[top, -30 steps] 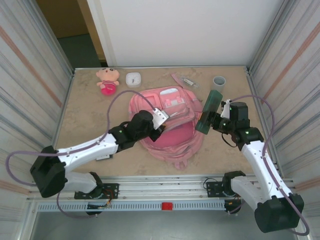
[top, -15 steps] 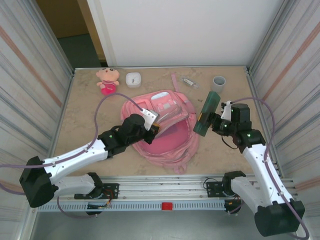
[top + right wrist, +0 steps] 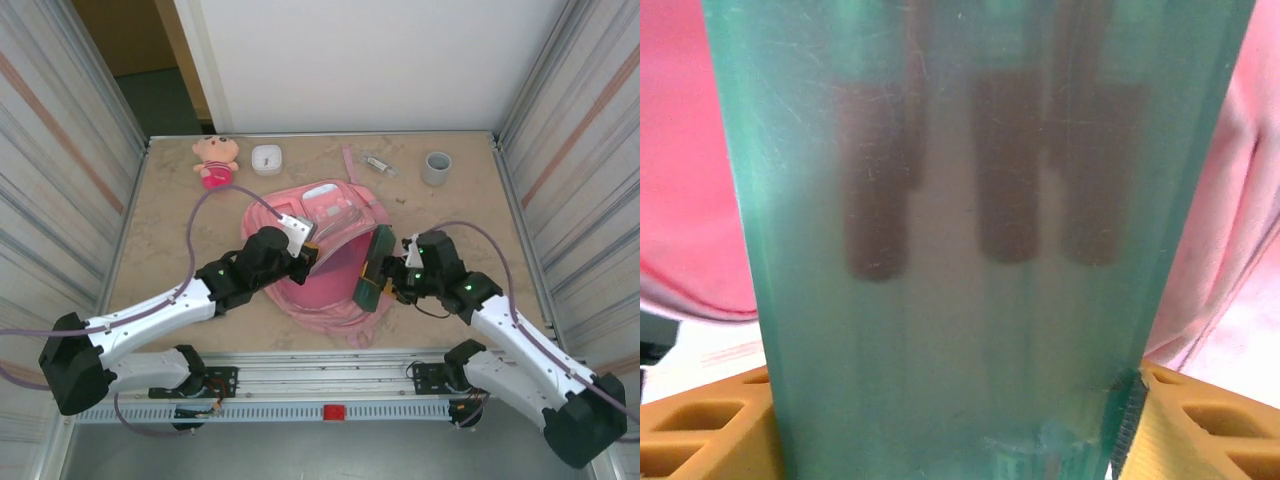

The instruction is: Pack the student bag

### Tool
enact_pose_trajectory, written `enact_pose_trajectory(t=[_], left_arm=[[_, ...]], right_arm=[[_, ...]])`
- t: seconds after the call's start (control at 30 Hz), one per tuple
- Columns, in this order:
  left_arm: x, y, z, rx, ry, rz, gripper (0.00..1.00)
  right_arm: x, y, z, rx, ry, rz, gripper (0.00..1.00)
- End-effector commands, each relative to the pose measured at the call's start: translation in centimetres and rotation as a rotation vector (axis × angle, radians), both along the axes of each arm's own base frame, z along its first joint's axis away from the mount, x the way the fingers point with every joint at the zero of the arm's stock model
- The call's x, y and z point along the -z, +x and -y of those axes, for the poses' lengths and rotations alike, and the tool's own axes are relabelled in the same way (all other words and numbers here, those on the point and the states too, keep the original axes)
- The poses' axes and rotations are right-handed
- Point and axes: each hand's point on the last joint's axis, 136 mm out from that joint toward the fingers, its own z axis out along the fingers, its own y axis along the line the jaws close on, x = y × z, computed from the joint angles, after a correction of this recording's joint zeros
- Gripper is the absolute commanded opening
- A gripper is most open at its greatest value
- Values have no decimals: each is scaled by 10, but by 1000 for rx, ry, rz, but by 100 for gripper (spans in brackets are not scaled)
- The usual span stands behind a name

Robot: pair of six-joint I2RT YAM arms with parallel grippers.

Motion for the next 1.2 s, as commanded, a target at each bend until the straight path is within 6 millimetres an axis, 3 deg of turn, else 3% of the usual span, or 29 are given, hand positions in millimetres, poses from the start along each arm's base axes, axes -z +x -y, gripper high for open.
enact_pose_trajectory(t=[0.0,0.2,0.37,0.47,0.63,0.87,1.17], left_arm=[[-64,17,7,-58,-184,108,0],[-68,20,8,-50,-214,97,0],[-56,25,6,-57,-216,62,0],[-54,25,3,-61,-222,51,0],[-56,22,1,-50,-228,65,0],[-57,21,1,-43,-237,67,0],[-60,21,5,-25,-237,70,0]], right_arm=[[-13,19,-20,92,100,1,54],[-4,41,-50,118,136,-26,60],[2,66,-60,176,141,-37,77],[9,65,-58,193,115,-63,82],[19,45,-48,234,111,-78,86],[37,24,-40,259,57,-89,79],[50,43,-69,214,59,-56,58]])
